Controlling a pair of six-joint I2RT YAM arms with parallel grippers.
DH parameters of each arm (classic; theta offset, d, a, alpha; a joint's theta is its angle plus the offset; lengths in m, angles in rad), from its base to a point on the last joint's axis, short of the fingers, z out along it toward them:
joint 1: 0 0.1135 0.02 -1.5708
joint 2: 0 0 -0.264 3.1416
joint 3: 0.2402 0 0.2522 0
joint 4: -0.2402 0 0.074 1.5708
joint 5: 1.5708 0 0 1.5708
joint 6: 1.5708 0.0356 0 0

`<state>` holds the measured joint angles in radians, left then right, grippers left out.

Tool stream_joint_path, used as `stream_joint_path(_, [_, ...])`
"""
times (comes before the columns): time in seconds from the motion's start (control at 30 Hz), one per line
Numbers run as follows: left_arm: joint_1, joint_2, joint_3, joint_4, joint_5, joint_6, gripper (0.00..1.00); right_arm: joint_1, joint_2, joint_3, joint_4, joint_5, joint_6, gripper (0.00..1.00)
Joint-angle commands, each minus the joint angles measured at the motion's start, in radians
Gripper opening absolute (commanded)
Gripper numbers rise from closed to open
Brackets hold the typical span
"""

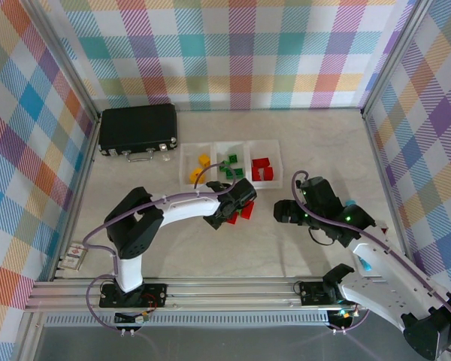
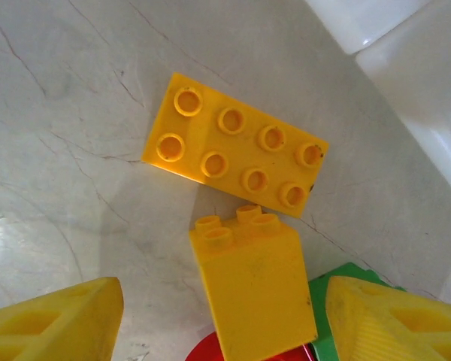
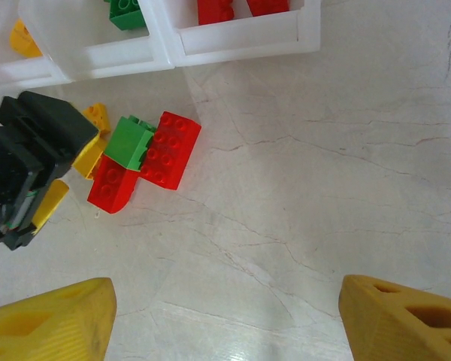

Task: Sort the legos into containers by color
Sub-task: Pick up the lego from the center of the table, then place the lego in the container.

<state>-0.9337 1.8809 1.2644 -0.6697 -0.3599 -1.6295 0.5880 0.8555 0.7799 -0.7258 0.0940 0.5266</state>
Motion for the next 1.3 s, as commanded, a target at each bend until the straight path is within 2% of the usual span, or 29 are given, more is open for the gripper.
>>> stream_joint_path(0.0, [-0.001,0.030,0.029,0.010,0.000,-0.016,0.69,-0.005,-0.021,-0.016,-0.007,-0.012,-0.002,0.78])
stream_joint_path(0.27, [0.025,0.050,-0.002,0.045,0.012,-0.019,0.58,-0.005,-0.066,-0.058,-0.019,0.003,-0.004,0.78])
stream_joint_path(0.43, [0.047,0.047,-0.052,0.126,0.059,-0.016,0.47,-0.005,-0.073,-0.065,-0.020,0.011,-0.005,0.78])
stream_joint_path(0.63, [0.047,0.038,-0.080,0.172,0.079,0.003,0.30,-0.004,-0.068,-0.064,-0.014,0.010,-0.004,0.78])
stream_joint_path(0.73, [0.042,0.001,-0.073,0.153,0.061,0.078,0.21,-0.005,-0.069,-0.064,-0.020,0.014,-0.003,0.78])
stream_joint_path(0.87, [0.026,-0.106,-0.058,0.093,-0.012,0.193,0.19,-0.005,-0.076,-0.063,-0.033,0.027,-0.005,0.78])
stream_joint_path(0.97, [0.020,-0.206,-0.034,0.034,-0.076,0.324,0.17,-0.004,-0.081,-0.061,-0.036,0.041,-0.007,0.78])
stream_joint_path(1.07, [0.035,-0.299,0.015,-0.004,-0.135,0.514,0.18,-0.005,-0.079,-0.063,-0.027,0.045,-0.003,0.78])
stream_joint_path(1.27, [0.202,-0.314,0.177,-0.116,-0.040,0.808,0.20,-0.005,-0.051,-0.062,0.006,0.029,0.013,0.78])
